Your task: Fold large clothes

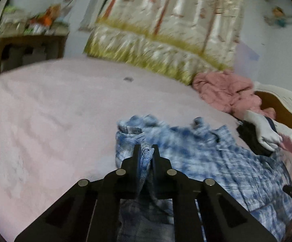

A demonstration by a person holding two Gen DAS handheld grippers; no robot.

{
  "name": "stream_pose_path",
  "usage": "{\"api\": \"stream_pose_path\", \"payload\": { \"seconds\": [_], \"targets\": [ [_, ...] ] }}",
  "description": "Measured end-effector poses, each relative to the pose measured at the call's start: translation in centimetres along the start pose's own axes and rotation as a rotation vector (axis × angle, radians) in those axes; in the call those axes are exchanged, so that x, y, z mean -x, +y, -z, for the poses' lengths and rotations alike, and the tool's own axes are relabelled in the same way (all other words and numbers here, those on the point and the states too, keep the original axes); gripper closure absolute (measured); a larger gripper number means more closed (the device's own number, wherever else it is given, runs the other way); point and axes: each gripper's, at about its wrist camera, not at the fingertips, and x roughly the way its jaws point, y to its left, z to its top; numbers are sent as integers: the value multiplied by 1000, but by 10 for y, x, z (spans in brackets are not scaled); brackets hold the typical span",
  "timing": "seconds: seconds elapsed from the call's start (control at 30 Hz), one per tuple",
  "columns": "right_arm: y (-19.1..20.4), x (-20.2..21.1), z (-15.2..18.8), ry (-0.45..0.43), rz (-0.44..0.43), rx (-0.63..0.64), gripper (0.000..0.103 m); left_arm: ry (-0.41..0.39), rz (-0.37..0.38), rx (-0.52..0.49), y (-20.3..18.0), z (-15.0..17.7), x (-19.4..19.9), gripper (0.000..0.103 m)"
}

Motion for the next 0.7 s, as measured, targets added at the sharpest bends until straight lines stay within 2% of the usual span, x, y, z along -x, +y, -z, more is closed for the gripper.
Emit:
{"api": "stream_pose_path", "payload": {
  "seconds": [0.13,0.2,0.27,0.33,0.37,0.4,0.43,0.67,0.7],
  "targets": [
    [2,0,0,2,-8,2,30,22,0,-86,-30,-1,2,93],
    [4,-1,1,5,-4,10,30,39,-81,-149,-42,3,-4,92],
    [5,-3,2,10,-3,15,30,69,-130,-173,-43,8,-13,92],
    [6,-3,3,13,-6,19,30,96,-138,-132,-32,9,-18,81],
    [7,-3,3,14,-7,21,30,98,-133,-107,-27,8,-19,65],
    [8,-3,3,15,-8,23,30,97,-121,-65,-19,7,-19,46],
    [8,-3,4,16,-9,25,30,90,-95,-28,-12,6,-17,40],
    [13,-8,7,32,-9,48,30,101,-77,90,19,5,-21,39],
    [14,-8,7,32,-7,52,30,91,-62,89,19,5,-19,42]
  ]
}}
